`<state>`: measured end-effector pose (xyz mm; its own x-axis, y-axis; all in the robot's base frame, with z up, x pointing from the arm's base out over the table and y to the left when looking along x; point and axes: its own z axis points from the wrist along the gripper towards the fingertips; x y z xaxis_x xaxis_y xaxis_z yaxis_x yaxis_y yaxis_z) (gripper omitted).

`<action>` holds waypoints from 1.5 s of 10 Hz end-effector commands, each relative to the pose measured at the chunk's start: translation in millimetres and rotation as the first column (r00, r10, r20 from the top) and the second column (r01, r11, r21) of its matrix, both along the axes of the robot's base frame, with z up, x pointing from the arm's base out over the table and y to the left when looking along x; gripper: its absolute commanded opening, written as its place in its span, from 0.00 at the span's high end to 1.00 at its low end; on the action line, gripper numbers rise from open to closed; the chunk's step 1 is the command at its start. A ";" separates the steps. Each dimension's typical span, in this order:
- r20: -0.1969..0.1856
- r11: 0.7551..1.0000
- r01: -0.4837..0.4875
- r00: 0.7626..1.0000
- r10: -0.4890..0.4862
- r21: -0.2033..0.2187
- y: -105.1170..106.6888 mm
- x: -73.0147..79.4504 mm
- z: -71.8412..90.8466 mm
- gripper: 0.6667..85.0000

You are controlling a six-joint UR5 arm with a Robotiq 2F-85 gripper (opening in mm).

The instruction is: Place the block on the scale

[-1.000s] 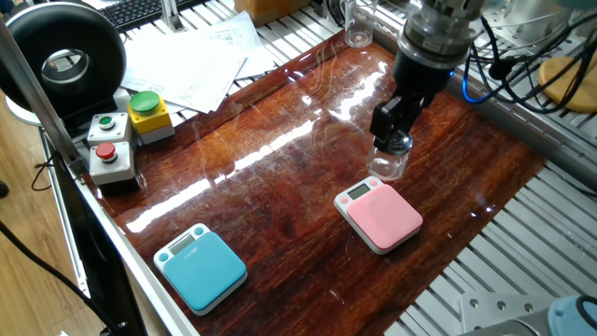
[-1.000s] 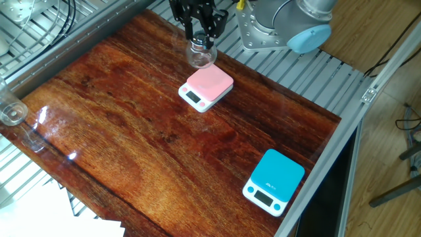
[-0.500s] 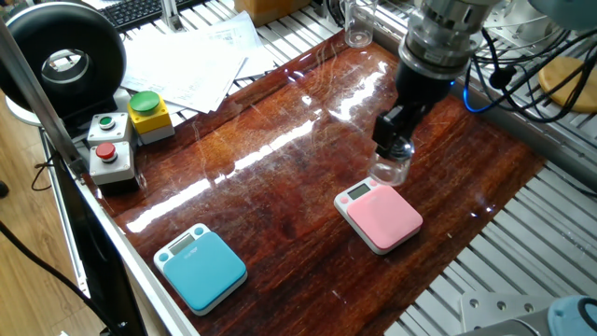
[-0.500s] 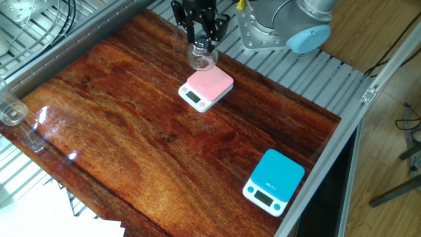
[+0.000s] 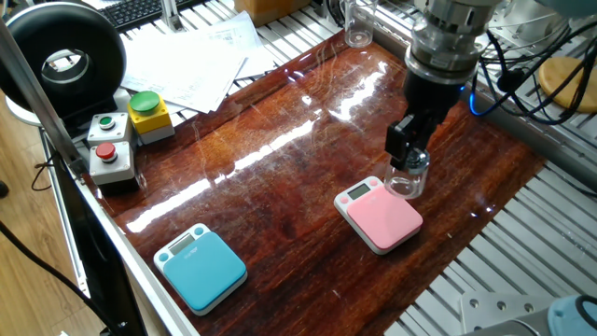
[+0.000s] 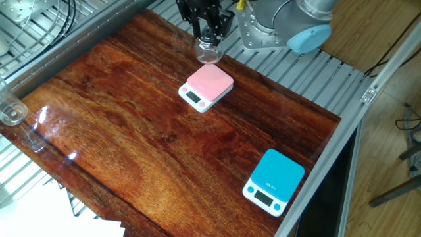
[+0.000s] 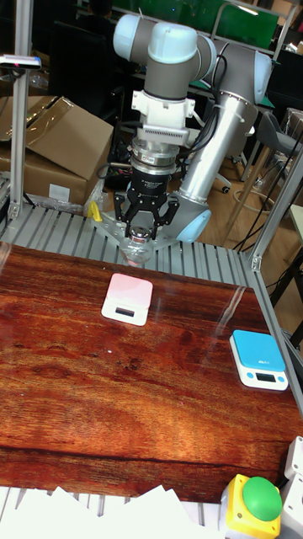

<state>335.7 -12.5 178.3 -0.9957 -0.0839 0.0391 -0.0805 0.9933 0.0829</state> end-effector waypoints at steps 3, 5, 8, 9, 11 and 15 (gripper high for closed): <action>-0.009 1.000 0.020 1.000 -0.020 0.012 6.7 3.3 -34.3 1.00; -0.006 1.000 0.028 1.000 -0.028 0.004 6.6 4.8 -44.8 1.00; 0.023 1.000 0.024 0.999 -0.024 0.002 2.3 8.6 -66.3 1.00; 0.026 1.000 0.022 0.999 -0.022 0.001 0.9 8.0 -69.6 1.00; 0.031 1.000 0.026 0.999 -0.026 -0.001 1.4 7.8 -72.7 1.00; 0.044 1.000 0.028 0.999 -0.028 0.001 3.9 7.5 -78.6 1.00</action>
<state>341.7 -12.4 102.9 -0.9981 -0.0602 0.0086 -0.0595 0.9958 0.0698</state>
